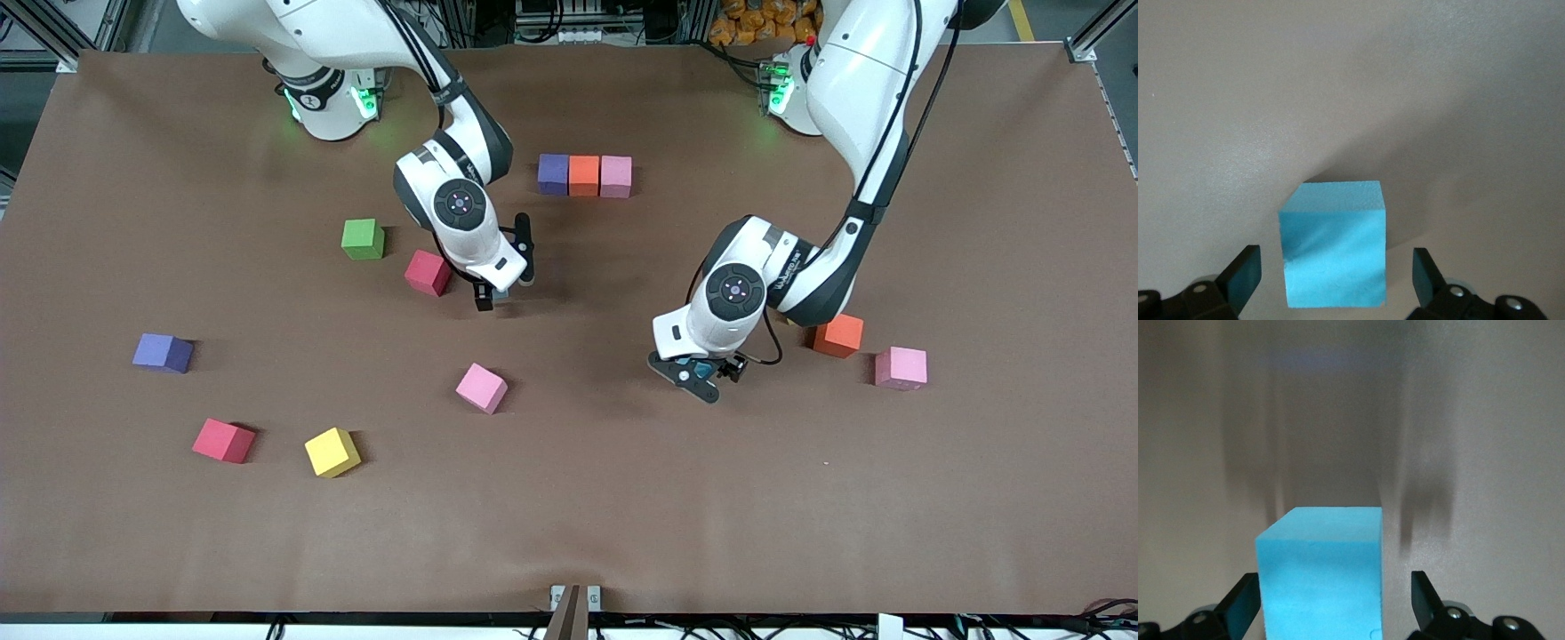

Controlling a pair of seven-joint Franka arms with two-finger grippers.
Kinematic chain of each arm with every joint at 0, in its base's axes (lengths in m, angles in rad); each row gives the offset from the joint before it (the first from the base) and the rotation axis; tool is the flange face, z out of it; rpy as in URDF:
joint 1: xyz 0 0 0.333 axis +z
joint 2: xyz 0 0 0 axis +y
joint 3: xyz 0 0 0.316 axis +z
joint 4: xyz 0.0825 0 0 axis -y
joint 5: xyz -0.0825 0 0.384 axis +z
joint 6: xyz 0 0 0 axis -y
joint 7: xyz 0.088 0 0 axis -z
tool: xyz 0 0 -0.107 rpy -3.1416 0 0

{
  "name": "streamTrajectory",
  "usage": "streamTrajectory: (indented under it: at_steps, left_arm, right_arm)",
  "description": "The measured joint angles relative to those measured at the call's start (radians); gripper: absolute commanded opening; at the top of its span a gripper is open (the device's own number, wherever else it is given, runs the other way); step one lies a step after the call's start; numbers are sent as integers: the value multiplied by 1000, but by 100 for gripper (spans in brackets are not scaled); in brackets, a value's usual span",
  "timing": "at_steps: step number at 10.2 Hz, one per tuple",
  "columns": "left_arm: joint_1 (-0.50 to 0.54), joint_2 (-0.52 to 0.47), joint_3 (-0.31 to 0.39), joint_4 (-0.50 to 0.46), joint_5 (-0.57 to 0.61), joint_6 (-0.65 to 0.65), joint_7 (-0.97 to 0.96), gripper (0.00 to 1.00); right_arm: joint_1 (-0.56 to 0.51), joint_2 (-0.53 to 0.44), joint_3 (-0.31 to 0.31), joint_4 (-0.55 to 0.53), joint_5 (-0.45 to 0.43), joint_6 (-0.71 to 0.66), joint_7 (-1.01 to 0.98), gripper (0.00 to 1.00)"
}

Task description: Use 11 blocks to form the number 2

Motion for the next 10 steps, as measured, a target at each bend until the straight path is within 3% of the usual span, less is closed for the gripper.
streamTrajectory:
  at_steps: [2,3,4,5,6,10]
  left_arm:
    - [-1,5,0,0,0,0,-19,100]
    - [-1,10,0,-1,1,3,-20,100]
    - [-1,16,0,-1,1,12,-20,81]
    - [-1,21,0,-1,1,17,-20,54]
    - [-1,23,0,-1,2,18,-20,37]
    - [0,8,4,7,45,23,-22,40]
  right_arm:
    - [0,9,0,1,-1,0,-7,82]
    - [1,15,0,2,-1,0,-15,67]
    - [1,20,0,2,-5,1,-22,58]
    - [3,21,0,3,-16,1,-24,52]
    - [4,21,0,6,-19,0,-24,48]
    - [17,20,0,13,-20,-1,-27,46]
